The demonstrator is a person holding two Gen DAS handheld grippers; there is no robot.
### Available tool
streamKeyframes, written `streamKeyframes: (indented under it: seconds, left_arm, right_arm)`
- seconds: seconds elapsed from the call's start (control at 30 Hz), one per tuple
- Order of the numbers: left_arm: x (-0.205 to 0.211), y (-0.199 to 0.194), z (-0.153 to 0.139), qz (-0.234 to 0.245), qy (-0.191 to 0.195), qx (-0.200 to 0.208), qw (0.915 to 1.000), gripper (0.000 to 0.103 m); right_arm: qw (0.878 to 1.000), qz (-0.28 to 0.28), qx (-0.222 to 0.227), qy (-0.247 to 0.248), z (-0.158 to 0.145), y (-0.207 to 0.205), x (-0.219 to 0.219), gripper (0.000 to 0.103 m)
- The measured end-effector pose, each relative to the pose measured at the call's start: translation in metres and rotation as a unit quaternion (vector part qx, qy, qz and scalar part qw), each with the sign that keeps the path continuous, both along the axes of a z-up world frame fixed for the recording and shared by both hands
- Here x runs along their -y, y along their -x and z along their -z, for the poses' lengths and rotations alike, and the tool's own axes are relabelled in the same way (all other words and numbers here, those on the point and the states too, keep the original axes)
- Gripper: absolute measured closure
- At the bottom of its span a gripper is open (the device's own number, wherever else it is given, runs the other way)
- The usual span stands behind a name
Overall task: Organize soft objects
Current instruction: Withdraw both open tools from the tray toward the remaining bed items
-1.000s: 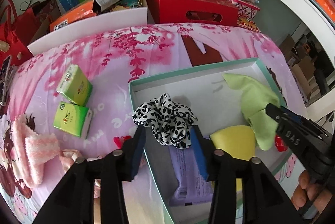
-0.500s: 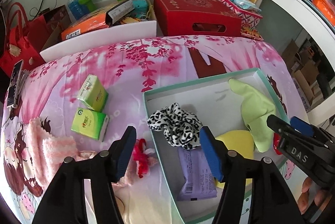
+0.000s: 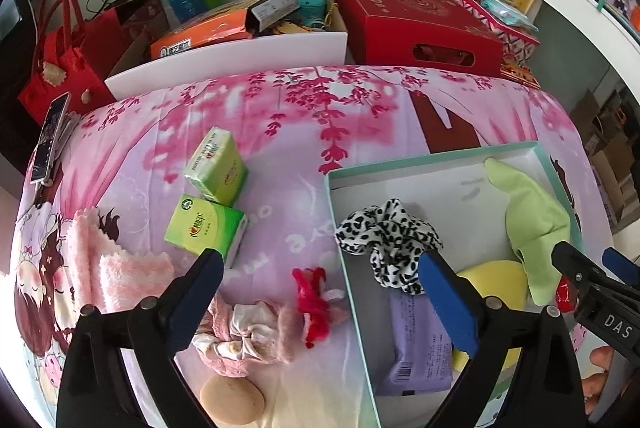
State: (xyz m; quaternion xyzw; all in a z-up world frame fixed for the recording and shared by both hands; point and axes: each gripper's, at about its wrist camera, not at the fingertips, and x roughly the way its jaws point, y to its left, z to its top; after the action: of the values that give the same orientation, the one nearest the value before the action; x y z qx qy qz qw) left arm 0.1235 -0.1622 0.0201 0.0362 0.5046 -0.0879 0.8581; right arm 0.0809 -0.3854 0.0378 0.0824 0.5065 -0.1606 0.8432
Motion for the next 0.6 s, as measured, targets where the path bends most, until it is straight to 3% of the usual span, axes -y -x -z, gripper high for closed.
streamKeyframes:
  seconds: [0.37, 0.6]
  left_arm:
    - [-0.011, -0.001, -0.005, -0.012, 0.007, 0.007, 0.9999, 0.005]
    - [-0.045, 0.000, -0.017, -0.041, 0.015, 0.022, 0.9988, 0.005]
  right_arm:
    - [1.000, -0.004, 0.012, 0.003, -0.010, 0.001, -0.005, 0.000]
    - [0.999, -0.029, 0.026, 0.017, -0.025, 0.000, -0.031, 0.000]
